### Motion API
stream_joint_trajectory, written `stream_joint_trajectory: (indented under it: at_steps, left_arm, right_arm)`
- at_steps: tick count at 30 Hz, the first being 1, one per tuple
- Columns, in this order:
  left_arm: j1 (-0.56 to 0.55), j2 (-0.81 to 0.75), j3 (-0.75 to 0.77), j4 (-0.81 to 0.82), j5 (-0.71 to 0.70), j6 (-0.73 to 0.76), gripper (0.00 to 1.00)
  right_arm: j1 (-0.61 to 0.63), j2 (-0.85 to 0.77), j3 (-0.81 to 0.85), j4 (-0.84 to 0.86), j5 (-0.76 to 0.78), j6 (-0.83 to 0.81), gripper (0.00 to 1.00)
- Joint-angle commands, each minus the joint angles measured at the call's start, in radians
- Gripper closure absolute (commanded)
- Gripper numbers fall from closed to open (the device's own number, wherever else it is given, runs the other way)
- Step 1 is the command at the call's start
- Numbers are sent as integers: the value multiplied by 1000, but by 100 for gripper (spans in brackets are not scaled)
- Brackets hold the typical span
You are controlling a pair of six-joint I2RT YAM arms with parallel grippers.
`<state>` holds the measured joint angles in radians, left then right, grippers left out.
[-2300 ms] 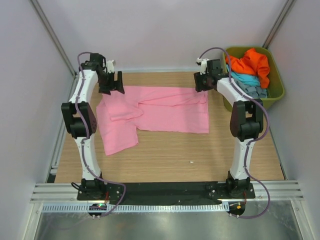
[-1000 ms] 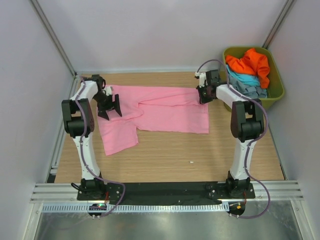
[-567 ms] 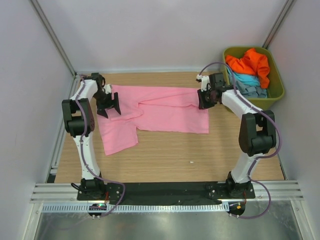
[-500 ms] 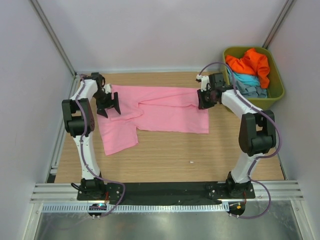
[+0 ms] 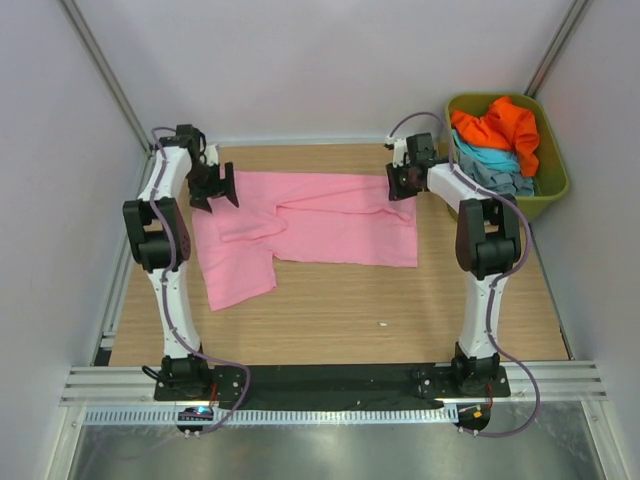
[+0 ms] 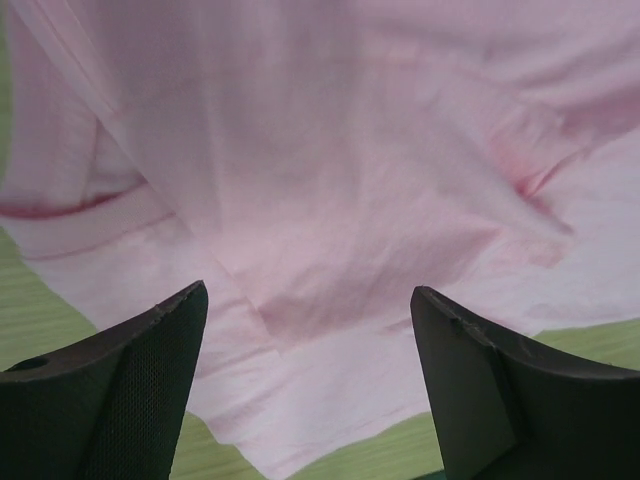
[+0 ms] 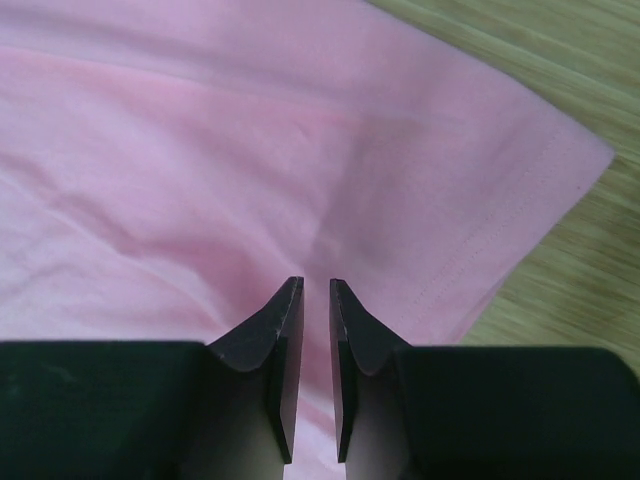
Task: Fold and stack the t-shirts
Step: Fold the tshirt
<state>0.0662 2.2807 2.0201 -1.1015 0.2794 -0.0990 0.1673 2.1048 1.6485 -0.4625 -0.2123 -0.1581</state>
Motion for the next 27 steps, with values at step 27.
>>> stream_joint_trajectory:
  at_steps: [27]
  left_arm:
    - [-40, 303, 350, 114, -189, 87, 9]
  right_arm:
    - [-20, 299, 292, 44, 188, -78, 76]
